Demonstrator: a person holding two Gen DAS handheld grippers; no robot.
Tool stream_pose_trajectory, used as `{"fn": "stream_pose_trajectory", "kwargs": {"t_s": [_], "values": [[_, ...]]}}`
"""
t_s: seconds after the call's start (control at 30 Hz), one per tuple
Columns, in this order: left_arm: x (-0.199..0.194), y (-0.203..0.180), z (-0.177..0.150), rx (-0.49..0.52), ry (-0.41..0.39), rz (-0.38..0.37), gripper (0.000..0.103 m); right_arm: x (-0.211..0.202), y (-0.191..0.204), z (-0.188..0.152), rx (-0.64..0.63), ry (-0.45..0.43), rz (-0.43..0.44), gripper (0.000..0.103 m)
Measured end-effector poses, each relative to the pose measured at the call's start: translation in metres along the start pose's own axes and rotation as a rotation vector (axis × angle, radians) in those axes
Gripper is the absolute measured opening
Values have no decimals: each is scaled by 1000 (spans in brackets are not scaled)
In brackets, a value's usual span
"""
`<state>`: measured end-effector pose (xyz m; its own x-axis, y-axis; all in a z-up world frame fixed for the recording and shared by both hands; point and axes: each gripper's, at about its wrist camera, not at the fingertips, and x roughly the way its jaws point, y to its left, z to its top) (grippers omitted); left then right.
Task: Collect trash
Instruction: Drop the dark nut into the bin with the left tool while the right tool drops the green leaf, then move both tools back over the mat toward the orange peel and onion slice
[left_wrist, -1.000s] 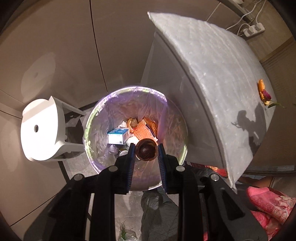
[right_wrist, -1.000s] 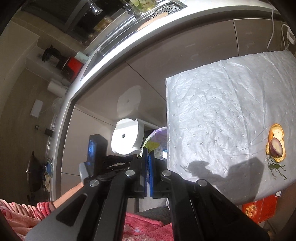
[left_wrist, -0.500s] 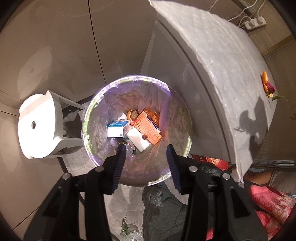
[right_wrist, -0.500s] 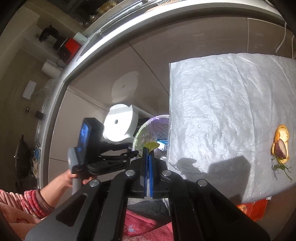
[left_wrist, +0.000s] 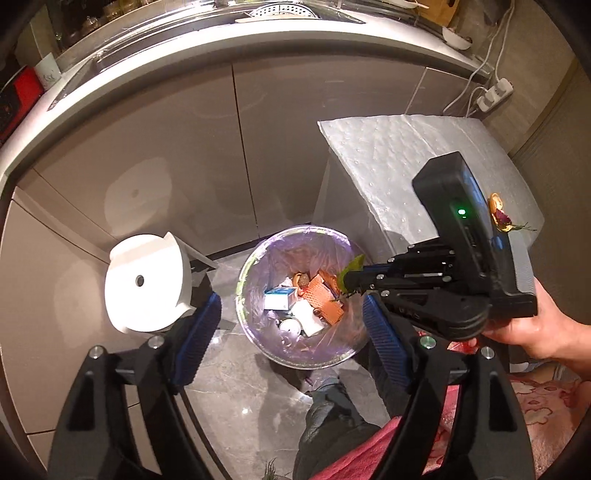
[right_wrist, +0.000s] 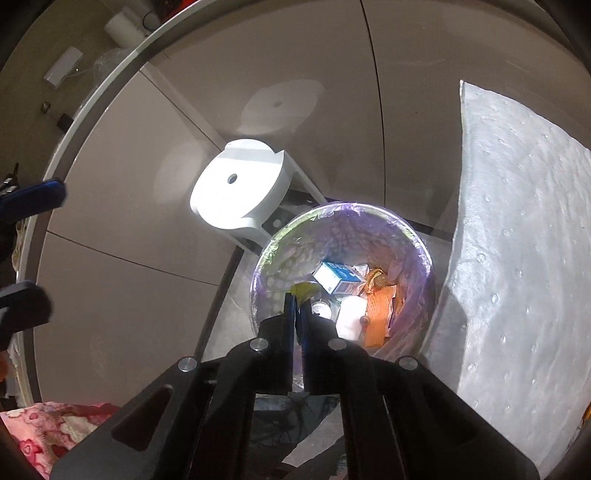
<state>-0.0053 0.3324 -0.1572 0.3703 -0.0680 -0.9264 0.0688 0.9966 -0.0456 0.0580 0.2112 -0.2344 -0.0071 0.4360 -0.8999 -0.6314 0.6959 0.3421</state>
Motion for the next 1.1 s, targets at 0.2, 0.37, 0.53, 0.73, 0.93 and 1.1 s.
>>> {"fn": "stream_pose_trajectory", "kwargs": {"t_s": [0.2, 0.37, 0.53, 0.73, 0.93, 1.1], "values": [[-8, 13, -10, -28, 16, 34, 76, 18, 0, 4, -5, 19, 1, 43], [-13, 13, -10, -23, 10, 31, 76, -7, -8, 4, 35, -36, 0, 57], [-23, -10, 8, 42, -31, -16, 76, -72, -23, -6, 91, -176, -64, 63], [-30, -68, 42, 202, -81, -109, 77, -172, -69, -58, 241, -346, -297, 81], [-19, -147, 70, 368, -83, -208, 77, -230, -129, -136, 472, -408, -464, 83], [-1, -214, 82, 482, -68, -269, 77, -253, -172, -189, 631, -432, -511, 83]]}}
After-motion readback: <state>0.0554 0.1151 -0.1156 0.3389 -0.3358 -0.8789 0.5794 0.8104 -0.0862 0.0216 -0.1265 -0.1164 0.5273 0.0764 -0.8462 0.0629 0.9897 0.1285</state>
